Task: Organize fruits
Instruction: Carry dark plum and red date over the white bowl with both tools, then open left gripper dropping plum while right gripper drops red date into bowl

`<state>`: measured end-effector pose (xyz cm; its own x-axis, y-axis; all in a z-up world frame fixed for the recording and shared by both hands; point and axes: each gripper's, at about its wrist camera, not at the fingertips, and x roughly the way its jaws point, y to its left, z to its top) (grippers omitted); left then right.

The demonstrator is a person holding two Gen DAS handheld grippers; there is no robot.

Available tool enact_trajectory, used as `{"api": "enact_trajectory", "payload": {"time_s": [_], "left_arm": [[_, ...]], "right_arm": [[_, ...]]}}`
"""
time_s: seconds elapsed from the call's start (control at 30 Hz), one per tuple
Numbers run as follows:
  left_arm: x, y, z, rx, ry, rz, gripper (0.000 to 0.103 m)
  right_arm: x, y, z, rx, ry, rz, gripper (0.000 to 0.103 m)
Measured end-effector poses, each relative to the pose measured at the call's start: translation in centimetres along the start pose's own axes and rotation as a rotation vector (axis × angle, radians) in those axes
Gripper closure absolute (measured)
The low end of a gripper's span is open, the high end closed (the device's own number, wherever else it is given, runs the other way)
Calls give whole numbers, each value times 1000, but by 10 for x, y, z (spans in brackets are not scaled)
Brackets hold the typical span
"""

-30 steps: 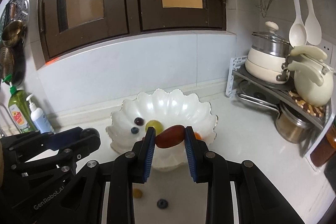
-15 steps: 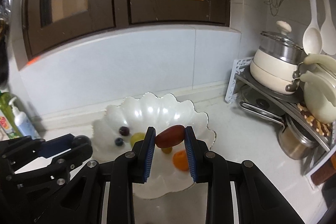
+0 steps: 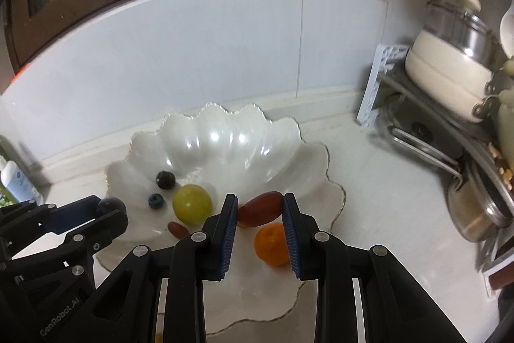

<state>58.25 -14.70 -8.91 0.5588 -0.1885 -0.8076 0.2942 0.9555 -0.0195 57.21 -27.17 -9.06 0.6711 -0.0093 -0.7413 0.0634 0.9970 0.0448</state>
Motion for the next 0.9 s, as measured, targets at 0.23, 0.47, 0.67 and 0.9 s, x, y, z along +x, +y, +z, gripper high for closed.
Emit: {"api": "enact_trajectory", "payload": {"time_s": [0.23, 0.47, 0.67, 0.9], "left_arm": [[24, 5, -1, -15, 69, 0, 74], [33, 7, -3, -25, 108, -19, 57], [23, 5, -2, -1, 98, -5, 48], [8, 6, -6, 4, 85, -2, 44]], "right_arm": [[19, 0, -5, -4, 62, -2, 73], [23, -4, -5, 11, 92, 4, 63], [14, -9, -2, 41, 74, -14, 47], [-7, -8, -3, 38, 46, -33, 47]]}}
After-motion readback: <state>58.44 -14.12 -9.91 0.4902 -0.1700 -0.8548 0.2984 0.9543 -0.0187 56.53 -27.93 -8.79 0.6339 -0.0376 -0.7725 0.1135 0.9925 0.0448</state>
